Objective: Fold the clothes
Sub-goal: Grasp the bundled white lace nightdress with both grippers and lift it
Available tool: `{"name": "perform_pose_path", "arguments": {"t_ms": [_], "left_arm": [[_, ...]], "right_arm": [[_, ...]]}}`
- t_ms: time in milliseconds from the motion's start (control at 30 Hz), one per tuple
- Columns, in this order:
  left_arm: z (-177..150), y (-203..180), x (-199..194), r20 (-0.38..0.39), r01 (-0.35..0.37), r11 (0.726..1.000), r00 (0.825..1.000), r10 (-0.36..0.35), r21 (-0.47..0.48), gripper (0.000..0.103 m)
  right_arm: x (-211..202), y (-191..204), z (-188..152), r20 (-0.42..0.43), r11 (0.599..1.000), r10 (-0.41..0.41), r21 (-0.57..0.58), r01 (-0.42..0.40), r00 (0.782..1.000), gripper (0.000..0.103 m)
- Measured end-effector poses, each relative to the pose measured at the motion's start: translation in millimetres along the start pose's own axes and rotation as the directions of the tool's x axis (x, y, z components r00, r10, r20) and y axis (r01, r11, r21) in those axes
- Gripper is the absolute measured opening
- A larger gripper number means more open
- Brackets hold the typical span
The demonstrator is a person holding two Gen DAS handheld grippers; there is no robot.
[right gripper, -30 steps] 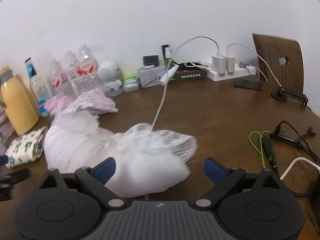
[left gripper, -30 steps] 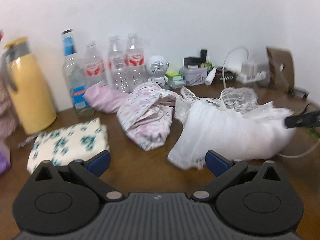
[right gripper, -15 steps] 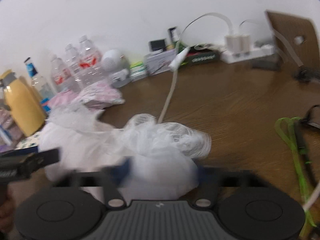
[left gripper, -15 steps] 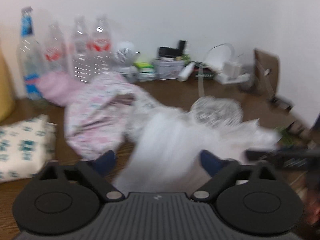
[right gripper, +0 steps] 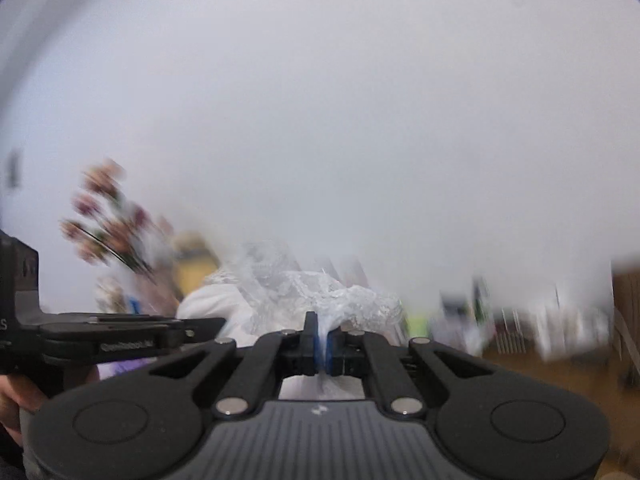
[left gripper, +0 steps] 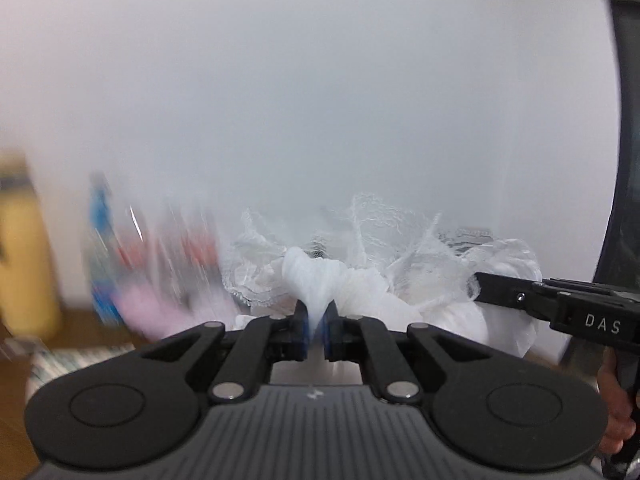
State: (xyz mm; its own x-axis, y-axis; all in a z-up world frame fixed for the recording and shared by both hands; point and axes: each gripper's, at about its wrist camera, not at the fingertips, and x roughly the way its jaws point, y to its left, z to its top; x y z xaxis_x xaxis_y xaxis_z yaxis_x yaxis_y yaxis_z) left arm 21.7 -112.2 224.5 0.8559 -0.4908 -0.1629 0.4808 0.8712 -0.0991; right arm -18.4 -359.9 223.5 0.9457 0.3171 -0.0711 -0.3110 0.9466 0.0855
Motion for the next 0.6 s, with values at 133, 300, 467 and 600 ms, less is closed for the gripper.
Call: {"name": "perform_pose_path", "arguments": {"t_ms": [133,300,467,600], "left_arm": [[35,10,-99,0.144,-0.016,1.000,0.990,0.014,0.008,0.007],[60,47,-118,0.138,-0.100,0.995,0.985,0.103,-0.028,0.007],[49,97,-88,0.037,-0.177,0.976,0.982,0.183,-0.127,0.007],[34,100,-111,0.039,-0.142,0.986,0.989,0.146,-0.082,0.014]], "right_arm": [[-28,40,40,0.115,0.996,0.084,-0.039,-0.080,0.990,0.002],[6,66,69,0.100,0.993,0.121,-0.005,-0.121,0.988,0.003],[74,71,61,-0.039,0.990,0.127,0.070,-0.124,0.991,0.003],[55,84,53,-0.017,0.978,0.210,0.007,-0.210,0.978,0.010]]}}
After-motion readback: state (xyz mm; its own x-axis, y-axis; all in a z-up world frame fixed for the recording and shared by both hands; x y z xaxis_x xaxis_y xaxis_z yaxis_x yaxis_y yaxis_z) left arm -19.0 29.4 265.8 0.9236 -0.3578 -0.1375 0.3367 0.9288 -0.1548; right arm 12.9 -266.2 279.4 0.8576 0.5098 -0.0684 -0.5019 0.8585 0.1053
